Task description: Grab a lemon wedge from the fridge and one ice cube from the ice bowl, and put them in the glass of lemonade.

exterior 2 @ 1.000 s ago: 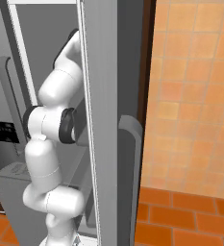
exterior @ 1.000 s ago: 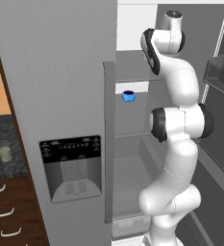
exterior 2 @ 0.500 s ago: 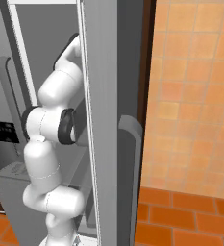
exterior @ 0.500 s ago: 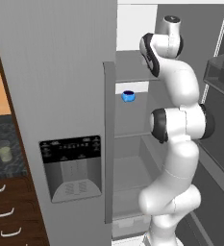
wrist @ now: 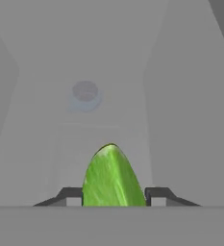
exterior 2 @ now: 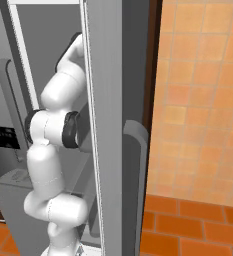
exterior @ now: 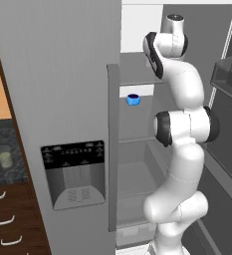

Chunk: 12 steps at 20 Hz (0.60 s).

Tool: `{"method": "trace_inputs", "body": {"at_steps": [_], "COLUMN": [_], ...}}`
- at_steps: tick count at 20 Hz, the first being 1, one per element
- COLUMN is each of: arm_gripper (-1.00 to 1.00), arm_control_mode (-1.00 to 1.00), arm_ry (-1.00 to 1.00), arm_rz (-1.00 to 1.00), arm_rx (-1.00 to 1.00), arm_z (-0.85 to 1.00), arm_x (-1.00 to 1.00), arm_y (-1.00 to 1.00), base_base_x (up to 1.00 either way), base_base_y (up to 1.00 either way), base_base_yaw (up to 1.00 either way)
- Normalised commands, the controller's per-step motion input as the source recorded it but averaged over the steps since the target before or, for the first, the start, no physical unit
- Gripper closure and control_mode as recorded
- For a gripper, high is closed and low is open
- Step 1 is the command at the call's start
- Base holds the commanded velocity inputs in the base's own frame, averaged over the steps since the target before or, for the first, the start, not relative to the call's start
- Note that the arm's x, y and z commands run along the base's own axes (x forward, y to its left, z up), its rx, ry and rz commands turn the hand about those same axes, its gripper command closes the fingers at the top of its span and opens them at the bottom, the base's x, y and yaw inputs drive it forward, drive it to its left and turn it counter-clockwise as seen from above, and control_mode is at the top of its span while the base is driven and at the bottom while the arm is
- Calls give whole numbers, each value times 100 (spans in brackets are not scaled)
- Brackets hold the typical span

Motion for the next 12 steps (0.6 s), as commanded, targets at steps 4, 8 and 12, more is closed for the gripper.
{"method": "trace_inputs", "body": {"at_steps": [4, 8, 12], "arm_gripper": [100, 100, 100], "arm_control_mode": [-100, -100, -100], "arm_ry": [-17, -29, -22], "arm_rz": [0, 2, 3], "arm_rx": [3, 1, 0], "arm_z": [2, 0, -11], "arm_x": [-77, -100, -100], "arm_y": [4, 51, 63], "base_base_x": [0, 0, 0], "base_base_y": [0, 0, 0], "base_base_yaw": [0, 0, 0]}}
